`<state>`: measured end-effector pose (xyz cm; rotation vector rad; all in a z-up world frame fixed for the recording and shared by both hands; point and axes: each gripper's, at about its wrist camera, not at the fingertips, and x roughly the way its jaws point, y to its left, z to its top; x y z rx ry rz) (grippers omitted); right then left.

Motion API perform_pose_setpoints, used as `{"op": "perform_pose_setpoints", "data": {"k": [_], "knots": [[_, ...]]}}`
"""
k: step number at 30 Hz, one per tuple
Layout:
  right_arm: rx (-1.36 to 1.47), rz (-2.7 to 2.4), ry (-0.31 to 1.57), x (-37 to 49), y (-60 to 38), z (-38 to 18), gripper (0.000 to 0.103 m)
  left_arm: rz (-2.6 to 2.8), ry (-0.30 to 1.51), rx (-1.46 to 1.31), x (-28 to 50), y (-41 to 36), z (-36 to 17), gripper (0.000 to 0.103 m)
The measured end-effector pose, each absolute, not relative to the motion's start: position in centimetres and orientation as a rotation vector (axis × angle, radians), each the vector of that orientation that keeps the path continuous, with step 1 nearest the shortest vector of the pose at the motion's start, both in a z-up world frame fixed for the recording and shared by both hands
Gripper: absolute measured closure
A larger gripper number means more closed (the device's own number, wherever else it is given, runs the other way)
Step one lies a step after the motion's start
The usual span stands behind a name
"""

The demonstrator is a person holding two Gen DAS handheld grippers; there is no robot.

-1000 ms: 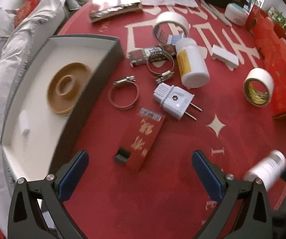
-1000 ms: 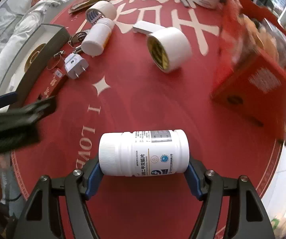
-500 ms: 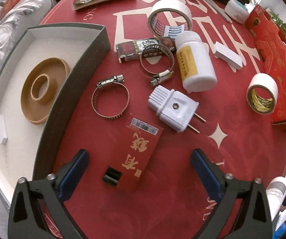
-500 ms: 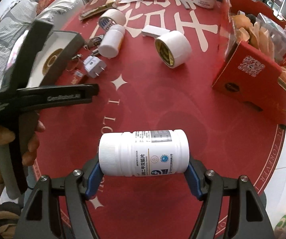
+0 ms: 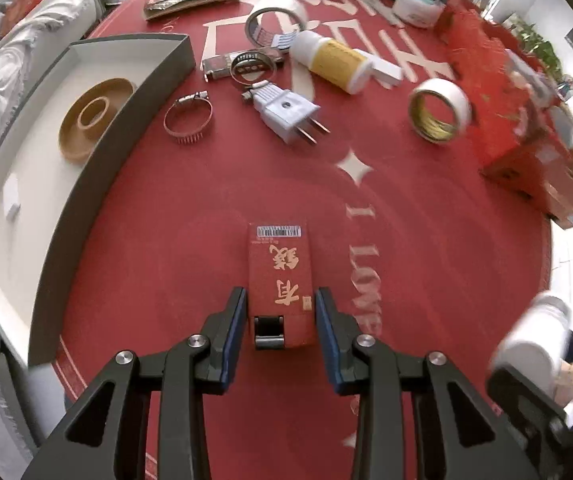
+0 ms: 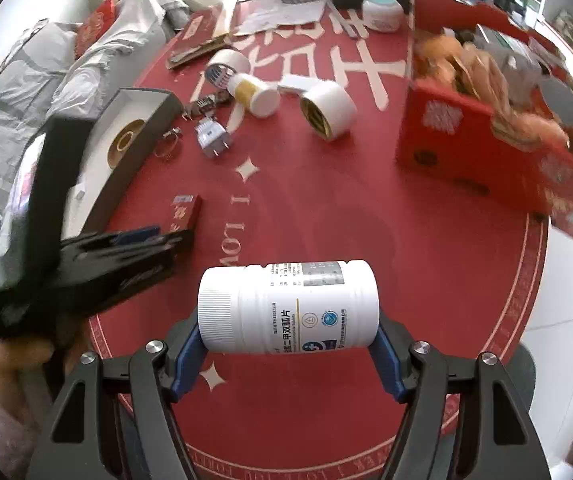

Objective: Organize rigid objects
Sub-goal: 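Grasp the white pill bottle with the right tool while the left tool grasps the red box, then carry the pill bottle and red box over the grey box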

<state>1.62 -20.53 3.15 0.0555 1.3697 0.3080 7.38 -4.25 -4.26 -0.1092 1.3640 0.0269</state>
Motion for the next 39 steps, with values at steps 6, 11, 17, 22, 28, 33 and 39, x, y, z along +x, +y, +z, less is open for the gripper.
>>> {"op": "perform_pose_setpoints", "data": {"k": [6,11,17,22,28,33,39], "knots": [[0.098,0.274,1.404,-0.7,-21.3,2.1,0.031,0.024,1.302,-0.087,3.7,-5.6,-2.0,0.066],[0.103,0.246,1.42,-1.9,-21.2,1.1,0.031,0.023,1.253,-0.046,-1.1,-6.4,-1.7,0.066],[0.069,0.239,1.43,-3.1,-20.3,0.7,0.031,0.031,1.21,-0.068,-3.0,-4.8,-1.1,0.066],[0.025,0.239,1.424,-3.5,-19.5,1.1,0.031,0.047,1.164,-0.099,-3.4,-3.8,-0.3,0.066],[-0.009,0.23,1.392,-3.4,-18.6,2.4,0.031,0.086,1.101,-0.158,-4.0,-1.8,2.0,0.066],[0.015,0.26,1.335,-2.4,-17.3,5.2,0.031,0.107,1.034,-0.274,-3.9,0.5,6.0,0.066],[0.039,0.344,1.221,-0.1,-14.1,10.5,0.031,0.146,0.906,-0.309,-3.3,2.4,12.3,0.066]]}}
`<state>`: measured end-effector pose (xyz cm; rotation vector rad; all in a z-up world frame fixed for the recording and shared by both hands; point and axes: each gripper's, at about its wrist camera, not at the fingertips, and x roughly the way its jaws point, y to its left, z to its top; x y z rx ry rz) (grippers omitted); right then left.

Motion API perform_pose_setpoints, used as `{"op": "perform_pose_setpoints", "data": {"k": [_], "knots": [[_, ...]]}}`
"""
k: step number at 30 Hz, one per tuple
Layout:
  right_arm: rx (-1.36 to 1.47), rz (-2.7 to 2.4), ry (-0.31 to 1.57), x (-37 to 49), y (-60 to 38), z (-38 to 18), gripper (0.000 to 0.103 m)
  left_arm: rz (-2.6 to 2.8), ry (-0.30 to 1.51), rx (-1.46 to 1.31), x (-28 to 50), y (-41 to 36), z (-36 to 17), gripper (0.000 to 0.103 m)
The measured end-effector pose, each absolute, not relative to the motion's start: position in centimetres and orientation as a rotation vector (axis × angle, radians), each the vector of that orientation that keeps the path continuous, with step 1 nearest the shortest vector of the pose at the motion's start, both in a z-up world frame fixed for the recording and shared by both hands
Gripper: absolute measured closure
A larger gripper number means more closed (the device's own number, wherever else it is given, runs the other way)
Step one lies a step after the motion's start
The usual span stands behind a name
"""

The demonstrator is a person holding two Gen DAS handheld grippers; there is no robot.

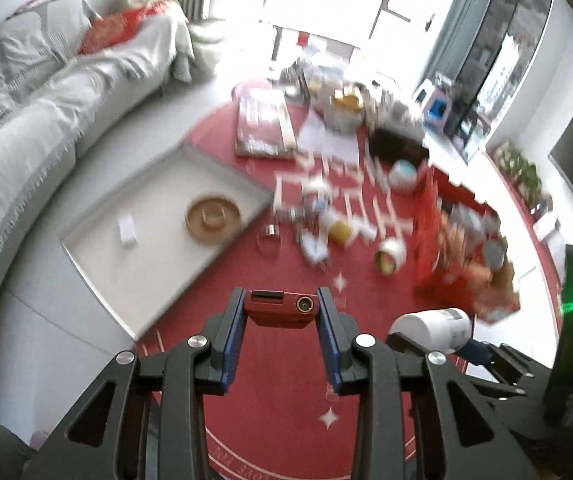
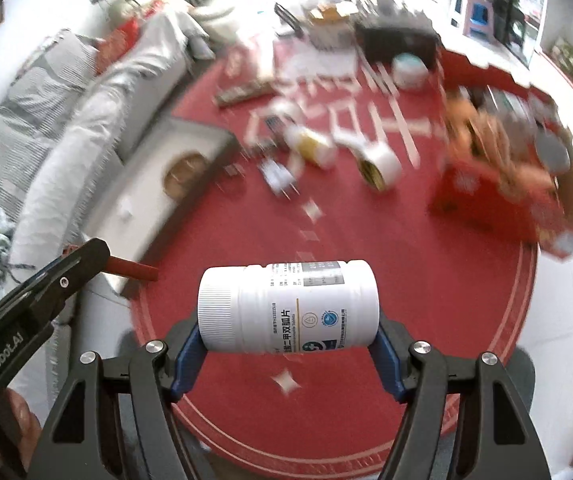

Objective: Organize rigid objects
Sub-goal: 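Carry the pill bottle and red box over the grey box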

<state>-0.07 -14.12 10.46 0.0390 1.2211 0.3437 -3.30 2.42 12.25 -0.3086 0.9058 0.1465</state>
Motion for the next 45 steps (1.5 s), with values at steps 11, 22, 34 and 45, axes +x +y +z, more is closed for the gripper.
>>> {"op": "perform_pose_setpoints", "data": {"k": [11,22,34,45], "knots": [[0.048,0.485,1.054,5.4,-7.2,18.5,0.031,0.255,0.768,-0.395,-1.6,8.0,19.4,0.066],[-0.01,0.534,0.98,9.7,-2.0,21.1,0.031,0.477,0.777,-0.37,1.3,14.0,16.9,0.066],[-0.129,0.553,1.104,13.4,5.0,14.0,0.031,0.609,0.974,-0.427,4.3,19.5,6.4,0.066],[-0.199,0.574,1.202,14.5,9.3,8.2,0.031,0.645,1.057,-0.458,5.2,21.7,1.7,0.066]]}}
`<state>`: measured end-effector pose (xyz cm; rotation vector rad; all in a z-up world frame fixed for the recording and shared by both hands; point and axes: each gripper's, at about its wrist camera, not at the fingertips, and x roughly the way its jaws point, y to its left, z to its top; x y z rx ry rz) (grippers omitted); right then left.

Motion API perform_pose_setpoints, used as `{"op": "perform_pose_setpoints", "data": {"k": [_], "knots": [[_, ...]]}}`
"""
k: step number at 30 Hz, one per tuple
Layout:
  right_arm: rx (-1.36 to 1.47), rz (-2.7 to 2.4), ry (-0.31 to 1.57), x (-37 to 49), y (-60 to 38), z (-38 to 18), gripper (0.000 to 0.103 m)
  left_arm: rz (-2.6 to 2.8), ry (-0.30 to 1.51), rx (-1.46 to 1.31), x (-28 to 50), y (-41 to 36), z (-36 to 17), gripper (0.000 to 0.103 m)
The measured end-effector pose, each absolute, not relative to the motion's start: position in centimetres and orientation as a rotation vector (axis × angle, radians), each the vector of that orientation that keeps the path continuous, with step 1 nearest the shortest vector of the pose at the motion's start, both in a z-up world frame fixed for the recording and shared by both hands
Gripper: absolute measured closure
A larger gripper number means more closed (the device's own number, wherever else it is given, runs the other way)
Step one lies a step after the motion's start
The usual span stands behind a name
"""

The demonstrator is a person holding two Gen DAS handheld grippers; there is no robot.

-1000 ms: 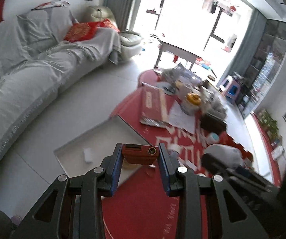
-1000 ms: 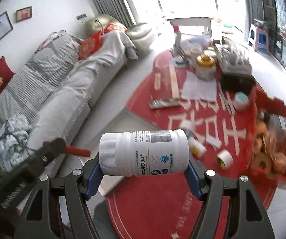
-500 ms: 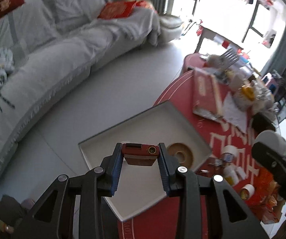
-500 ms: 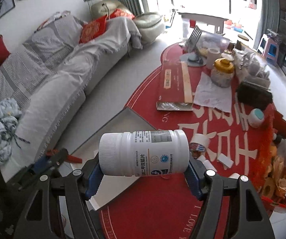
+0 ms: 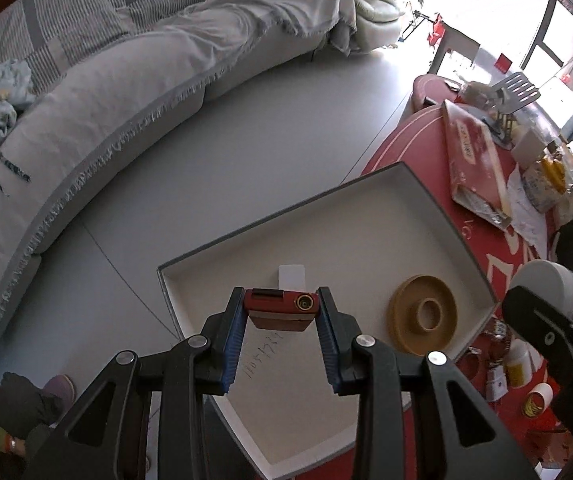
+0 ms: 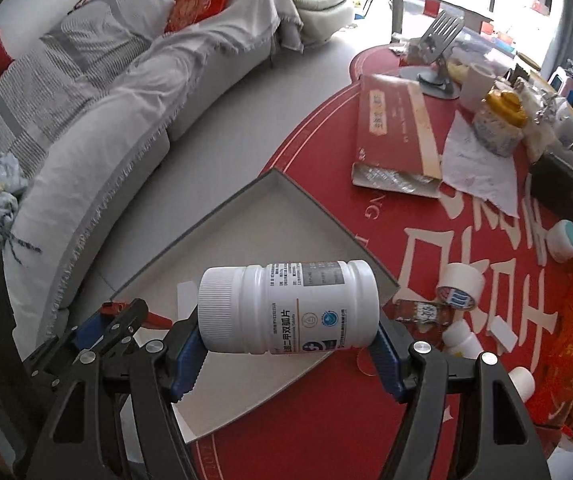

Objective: Organize rigid objects
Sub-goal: 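Carry the pill bottle and red box over the grey box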

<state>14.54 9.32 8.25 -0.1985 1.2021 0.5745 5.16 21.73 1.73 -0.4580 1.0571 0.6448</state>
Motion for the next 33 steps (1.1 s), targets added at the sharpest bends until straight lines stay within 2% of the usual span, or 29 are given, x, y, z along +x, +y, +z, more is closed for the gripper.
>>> {"op": "perform_pose_setpoints", "data": {"k": [22,33], "knots": [[-0.26,0.559,1.294,15.0,11.0,3.7,0.031,0.637,1.134,-0.46,5.9,22.1,-1.9,0.066],[-0.289,0.559,1.315,14.9,11.8,2.5,0.031,0.64,1.126,-0.458,6.1,22.4,-1.8,0.066]]}}
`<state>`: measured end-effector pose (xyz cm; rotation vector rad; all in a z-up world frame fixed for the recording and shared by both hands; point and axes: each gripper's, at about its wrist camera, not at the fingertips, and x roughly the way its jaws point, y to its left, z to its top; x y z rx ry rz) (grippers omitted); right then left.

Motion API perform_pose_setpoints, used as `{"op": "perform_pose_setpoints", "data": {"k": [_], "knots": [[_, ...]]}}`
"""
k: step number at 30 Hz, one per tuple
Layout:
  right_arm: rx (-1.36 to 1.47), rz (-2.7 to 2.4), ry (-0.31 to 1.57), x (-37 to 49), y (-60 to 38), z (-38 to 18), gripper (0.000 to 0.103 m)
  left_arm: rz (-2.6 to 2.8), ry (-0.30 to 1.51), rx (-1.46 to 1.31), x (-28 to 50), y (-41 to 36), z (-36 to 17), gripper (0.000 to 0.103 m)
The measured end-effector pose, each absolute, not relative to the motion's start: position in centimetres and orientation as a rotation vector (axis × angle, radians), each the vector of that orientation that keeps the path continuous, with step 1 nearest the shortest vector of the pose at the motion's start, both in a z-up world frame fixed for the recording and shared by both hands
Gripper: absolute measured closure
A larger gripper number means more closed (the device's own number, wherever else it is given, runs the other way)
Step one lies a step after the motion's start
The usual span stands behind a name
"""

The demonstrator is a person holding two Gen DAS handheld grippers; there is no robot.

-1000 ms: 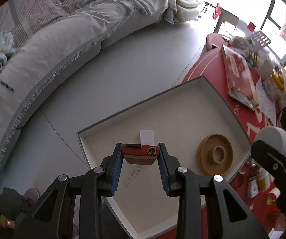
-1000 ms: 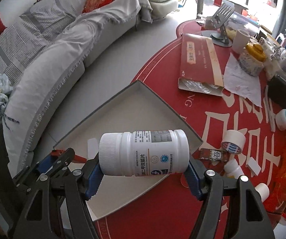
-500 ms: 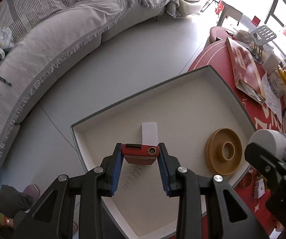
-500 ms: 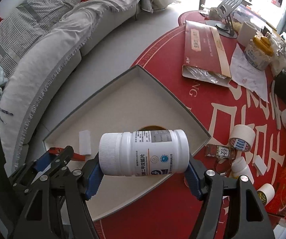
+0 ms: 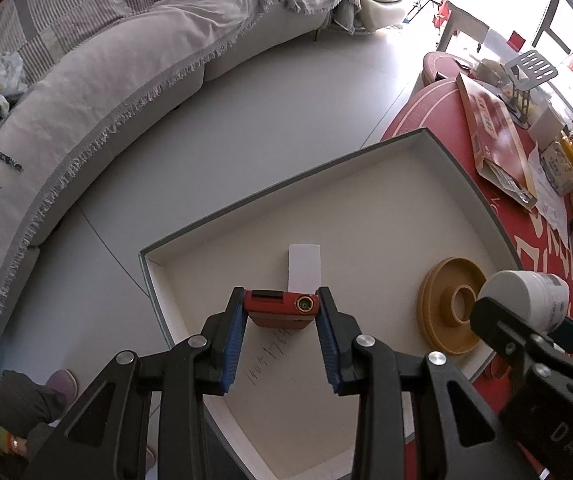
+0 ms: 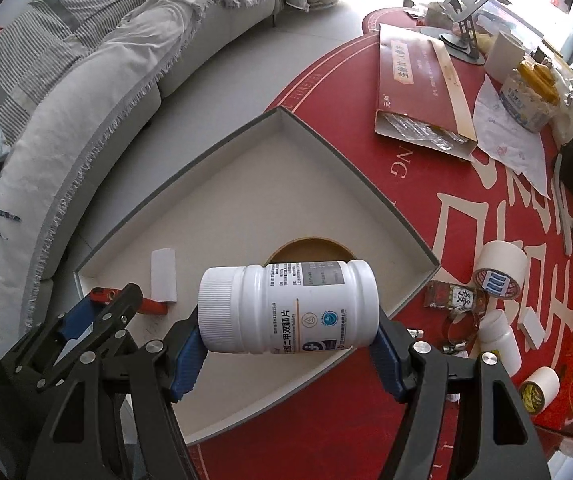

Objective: Organize rigid objects
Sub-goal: 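Carry the pill bottle and red box over the grey box, then release the red box beside the card while the right tool drops the bottle onto the ring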

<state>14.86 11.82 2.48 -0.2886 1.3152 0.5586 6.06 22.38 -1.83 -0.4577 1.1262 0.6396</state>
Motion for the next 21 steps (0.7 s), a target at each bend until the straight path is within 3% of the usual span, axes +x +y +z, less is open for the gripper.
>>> {"op": "perform_pose_setpoints", "data": {"k": [18,21], "knots": [[-0.3,0.53,1.342,15.9,11.9,0.7,0.031,0.645,1.119,-0.385,7.2,22.3,-2.1,0.065],[-0.3,0.534,1.349,16.0,11.9,0.4,0.031,0.649,1.119,-0.387,7.4,22.2,-2.3,0.034]]}}
